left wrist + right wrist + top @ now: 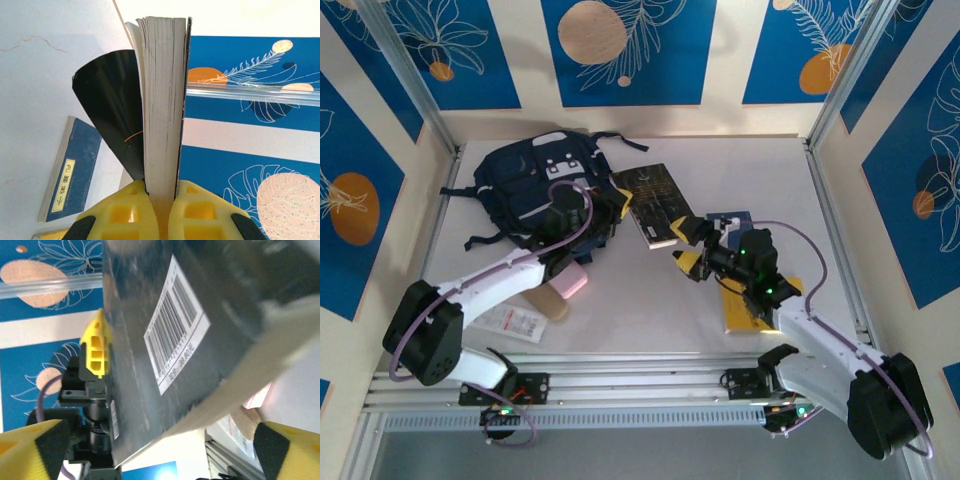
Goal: Pack the student bag
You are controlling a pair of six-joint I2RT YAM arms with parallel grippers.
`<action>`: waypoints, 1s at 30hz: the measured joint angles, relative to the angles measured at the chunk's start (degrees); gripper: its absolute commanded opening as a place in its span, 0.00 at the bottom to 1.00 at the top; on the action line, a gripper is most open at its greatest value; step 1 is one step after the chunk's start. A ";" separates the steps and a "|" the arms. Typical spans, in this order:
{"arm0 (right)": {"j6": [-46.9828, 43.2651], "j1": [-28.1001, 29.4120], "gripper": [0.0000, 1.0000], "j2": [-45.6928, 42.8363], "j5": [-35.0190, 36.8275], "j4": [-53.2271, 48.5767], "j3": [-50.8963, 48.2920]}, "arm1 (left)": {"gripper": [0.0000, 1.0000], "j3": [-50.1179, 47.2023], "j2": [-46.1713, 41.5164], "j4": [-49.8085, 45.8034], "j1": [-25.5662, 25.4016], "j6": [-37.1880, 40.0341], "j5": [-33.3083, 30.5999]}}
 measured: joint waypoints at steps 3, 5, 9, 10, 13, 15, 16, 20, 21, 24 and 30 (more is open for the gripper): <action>0.26 1.73 0.74 3.02 1.36 2.03 0.76 | 0.00 -0.24 -0.33 0.00 -1.22 0.02 -1.33; -0.28 2.16 0.64 3.61 2.60 1.99 1.73 | 0.00 -1.07 -1.27 -0.07 -1.97 0.02 -2.34; -2.80 3.26 0.39 1.51 8.46 -1.31 4.39 | 0.00 -2.73 -3.17 -0.07 -2.89 0.00 -5.03; -3.28 3.67 0.37 0.39 10.29 -1.99 4.59 | 0.00 -2.95 -3.52 -0.07 -3.17 -0.02 -5.42; -4.55 4.24 0.28 -1.84 13.92 -4.26 4.90 | 0.00 -3.08 -3.80 -0.04 -4.26 -0.02 -6.38; -5.27 4.26 0.20 -2.03 15.13 -5.16 4.98 | 0.00 -3.08 -3.80 -0.31 -4.72 -0.02 -6.75; -5.66 4.26 0.14 -2.01 15.34 -5.68 4.98 | 0.04 -3.08 -3.80 -0.61 -4.81 0.00 -6.86; -6.86 4.13 0.01 -2.25 15.26 -7.65 5.11 | 0.51 -3.08 -3.80 -2.86 -4.90 1.44 -6.95; -7.41 3.69 0.00 -2.78 15.47 -8.96 5.16 | 0.63 -3.06 -3.91 -3.93 -4.90 2.69 -6.82; -9.75 1.18 0.00 -5.42 16.48 -15.47 5.27 | 0.79 -1.29 -5.29 -11.50 -4.90 9.49 -6.60; -19.30 -3.52 0.00 -10.58 16.72 -31.50 8.46 | 0.82 16.98 -5.46 -37.42 -2.86 34.27 -7.69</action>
